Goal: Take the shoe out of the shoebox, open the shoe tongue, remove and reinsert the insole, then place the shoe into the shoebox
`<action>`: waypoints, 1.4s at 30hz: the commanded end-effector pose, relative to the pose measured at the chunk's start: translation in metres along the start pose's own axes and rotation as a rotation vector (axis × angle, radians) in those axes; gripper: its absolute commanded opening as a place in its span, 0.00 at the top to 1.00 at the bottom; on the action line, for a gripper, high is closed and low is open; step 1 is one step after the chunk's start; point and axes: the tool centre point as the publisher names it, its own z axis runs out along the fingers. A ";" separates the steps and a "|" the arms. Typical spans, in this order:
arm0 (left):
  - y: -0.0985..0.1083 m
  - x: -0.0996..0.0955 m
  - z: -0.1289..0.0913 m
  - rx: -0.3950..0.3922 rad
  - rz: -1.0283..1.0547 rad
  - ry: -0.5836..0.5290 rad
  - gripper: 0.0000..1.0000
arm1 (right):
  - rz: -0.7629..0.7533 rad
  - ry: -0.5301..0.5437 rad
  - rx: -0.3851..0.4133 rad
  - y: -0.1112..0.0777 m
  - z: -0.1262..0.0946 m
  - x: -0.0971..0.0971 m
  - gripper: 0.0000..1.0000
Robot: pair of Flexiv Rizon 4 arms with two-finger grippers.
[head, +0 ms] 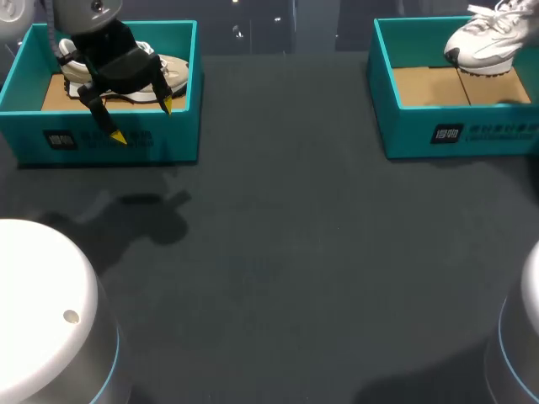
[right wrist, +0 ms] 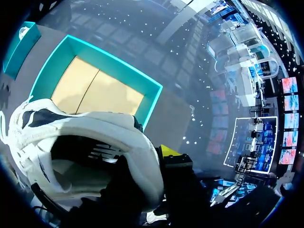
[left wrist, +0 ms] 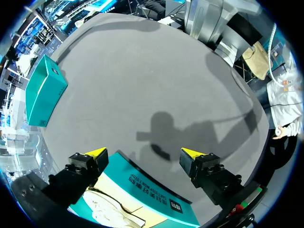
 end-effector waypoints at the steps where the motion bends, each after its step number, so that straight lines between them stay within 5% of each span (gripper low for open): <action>1: 0.000 0.000 0.000 -0.002 0.001 0.001 0.00 | 0.092 0.005 -0.018 -0.007 -0.001 0.004 1.00; 12: 0.000 0.000 0.000 -0.002 0.001 0.001 0.00 | 0.303 -0.072 0.043 -0.034 0.023 0.038 1.00; 26: 0.000 0.000 0.000 -0.002 0.001 0.001 0.00 | 0.303 -0.072 0.043 -0.034 0.023 0.038 1.00; 42: 0.000 0.000 0.000 -0.002 0.001 0.001 0.00 | 0.429 -0.069 0.078 -0.040 0.077 0.061 1.00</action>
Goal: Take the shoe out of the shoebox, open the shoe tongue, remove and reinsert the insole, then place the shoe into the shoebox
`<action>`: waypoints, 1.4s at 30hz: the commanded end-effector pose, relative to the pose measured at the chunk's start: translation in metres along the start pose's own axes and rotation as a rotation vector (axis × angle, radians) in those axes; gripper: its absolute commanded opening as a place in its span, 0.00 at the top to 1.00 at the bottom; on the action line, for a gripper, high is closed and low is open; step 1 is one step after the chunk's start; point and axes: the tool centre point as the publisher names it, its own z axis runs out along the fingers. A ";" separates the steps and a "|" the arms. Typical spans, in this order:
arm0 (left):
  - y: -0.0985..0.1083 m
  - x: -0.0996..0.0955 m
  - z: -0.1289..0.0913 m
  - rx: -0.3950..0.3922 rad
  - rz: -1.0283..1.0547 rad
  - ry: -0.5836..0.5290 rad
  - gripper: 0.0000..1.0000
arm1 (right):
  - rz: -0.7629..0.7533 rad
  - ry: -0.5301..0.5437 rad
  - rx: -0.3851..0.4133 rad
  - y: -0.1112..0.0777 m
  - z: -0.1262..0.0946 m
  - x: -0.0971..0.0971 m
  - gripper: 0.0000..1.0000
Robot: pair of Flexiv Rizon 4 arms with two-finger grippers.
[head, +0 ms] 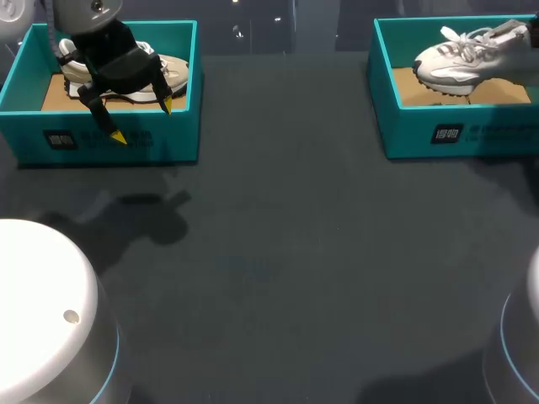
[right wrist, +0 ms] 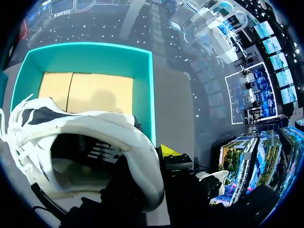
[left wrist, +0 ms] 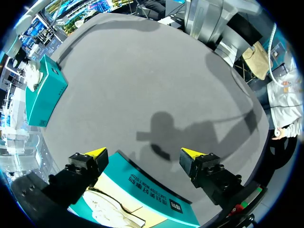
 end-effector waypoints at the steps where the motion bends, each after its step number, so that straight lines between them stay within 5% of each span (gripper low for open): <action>1: 0.000 0.000 0.000 -0.002 0.001 0.001 0.00 | -0.005 0.005 -0.003 0.000 0.011 0.005 1.00; 17: 0.000 0.000 0.000 -0.002 0.001 0.001 0.00 | -0.014 0.002 0.014 -0.031 0.038 0.026 1.00; 42: 0.000 0.000 0.000 -0.002 0.001 0.001 0.00 | -0.053 0.024 0.013 -0.047 0.071 0.054 1.00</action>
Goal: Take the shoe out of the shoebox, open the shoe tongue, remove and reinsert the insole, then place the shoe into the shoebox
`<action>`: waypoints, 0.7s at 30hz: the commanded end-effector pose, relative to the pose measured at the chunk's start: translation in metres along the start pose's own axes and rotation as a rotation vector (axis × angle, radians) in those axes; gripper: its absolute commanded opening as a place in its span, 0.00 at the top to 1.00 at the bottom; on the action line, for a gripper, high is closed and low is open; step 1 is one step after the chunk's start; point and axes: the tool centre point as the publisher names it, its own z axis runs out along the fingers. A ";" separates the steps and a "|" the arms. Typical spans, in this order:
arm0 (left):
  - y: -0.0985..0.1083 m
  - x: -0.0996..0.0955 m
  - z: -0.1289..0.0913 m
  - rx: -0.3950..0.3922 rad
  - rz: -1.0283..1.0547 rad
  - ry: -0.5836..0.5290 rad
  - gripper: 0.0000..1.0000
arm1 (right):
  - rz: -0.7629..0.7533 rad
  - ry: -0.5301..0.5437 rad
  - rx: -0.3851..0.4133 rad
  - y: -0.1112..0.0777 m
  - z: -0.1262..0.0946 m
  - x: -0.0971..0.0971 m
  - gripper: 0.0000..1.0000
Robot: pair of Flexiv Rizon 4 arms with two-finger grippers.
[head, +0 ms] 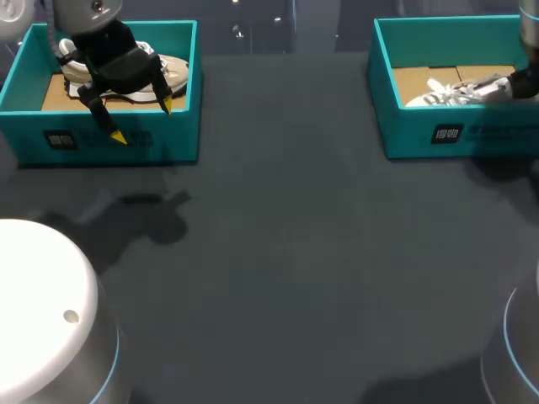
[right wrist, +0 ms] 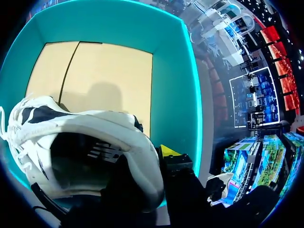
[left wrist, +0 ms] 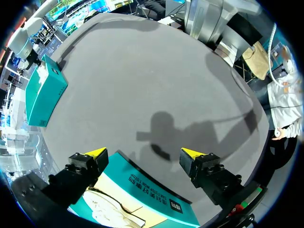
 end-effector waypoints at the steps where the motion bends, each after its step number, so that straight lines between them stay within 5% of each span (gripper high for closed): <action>1: 0.000 0.000 0.000 -0.002 0.001 0.001 0.00 | -0.001 0.001 0.004 0.001 0.004 0.004 1.00; 21: 0.000 0.000 0.000 -0.002 0.001 0.001 0.00 | -0.014 0.032 0.073 0.007 0.038 0.013 1.00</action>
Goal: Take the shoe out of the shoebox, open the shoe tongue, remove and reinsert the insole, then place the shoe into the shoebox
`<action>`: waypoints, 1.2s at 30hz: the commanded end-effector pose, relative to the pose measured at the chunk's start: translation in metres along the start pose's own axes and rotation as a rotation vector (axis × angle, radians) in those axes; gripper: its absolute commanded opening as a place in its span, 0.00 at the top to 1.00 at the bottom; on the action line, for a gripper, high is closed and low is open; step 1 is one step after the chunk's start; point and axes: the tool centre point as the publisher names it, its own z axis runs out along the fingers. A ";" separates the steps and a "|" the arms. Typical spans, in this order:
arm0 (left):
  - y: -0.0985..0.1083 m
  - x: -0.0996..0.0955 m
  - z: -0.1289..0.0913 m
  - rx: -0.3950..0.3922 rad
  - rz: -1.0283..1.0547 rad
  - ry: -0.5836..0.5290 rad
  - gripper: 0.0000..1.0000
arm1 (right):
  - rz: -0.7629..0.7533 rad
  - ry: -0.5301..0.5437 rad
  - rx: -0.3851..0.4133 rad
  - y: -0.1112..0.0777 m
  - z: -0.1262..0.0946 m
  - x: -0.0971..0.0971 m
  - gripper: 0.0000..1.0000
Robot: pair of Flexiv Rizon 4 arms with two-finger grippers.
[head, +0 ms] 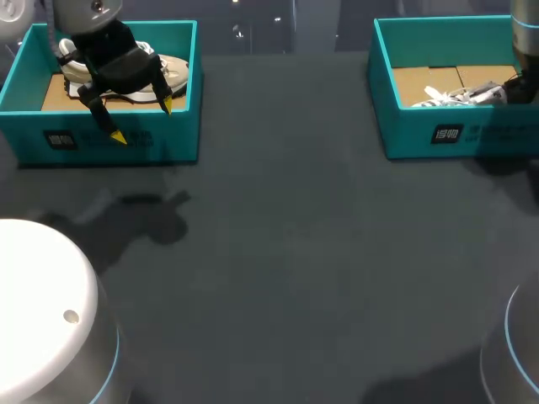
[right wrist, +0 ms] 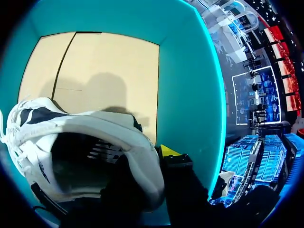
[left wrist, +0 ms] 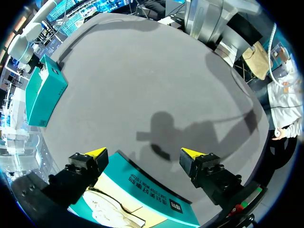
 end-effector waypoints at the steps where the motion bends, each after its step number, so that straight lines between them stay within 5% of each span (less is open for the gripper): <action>1: 0.000 0.000 0.000 -0.002 0.001 0.001 0.00 | -0.003 0.018 0.020 0.005 0.010 0.003 1.00; 9: 0.000 0.000 0.000 -0.002 0.001 0.001 0.00 | 0.009 0.061 0.037 0.000 0.016 0.004 0.75; 25: 0.000 0.000 0.000 -0.002 0.001 0.001 0.00 | 0.037 0.112 0.016 -0.002 -0.008 -0.002 0.50; 29: 0.000 0.000 0.000 -0.002 0.001 0.001 0.00 | 0.041 0.104 0.017 -0.002 -0.019 -0.003 0.23; 34: 0.000 0.000 0.000 -0.002 0.001 0.001 0.00 | 0.051 0.106 0.025 -0.003 -0.030 -0.005 0.13; 36: 0.000 0.000 0.000 -0.002 0.001 0.001 0.00 | 0.053 0.111 0.026 -0.004 -0.036 -0.006 0.00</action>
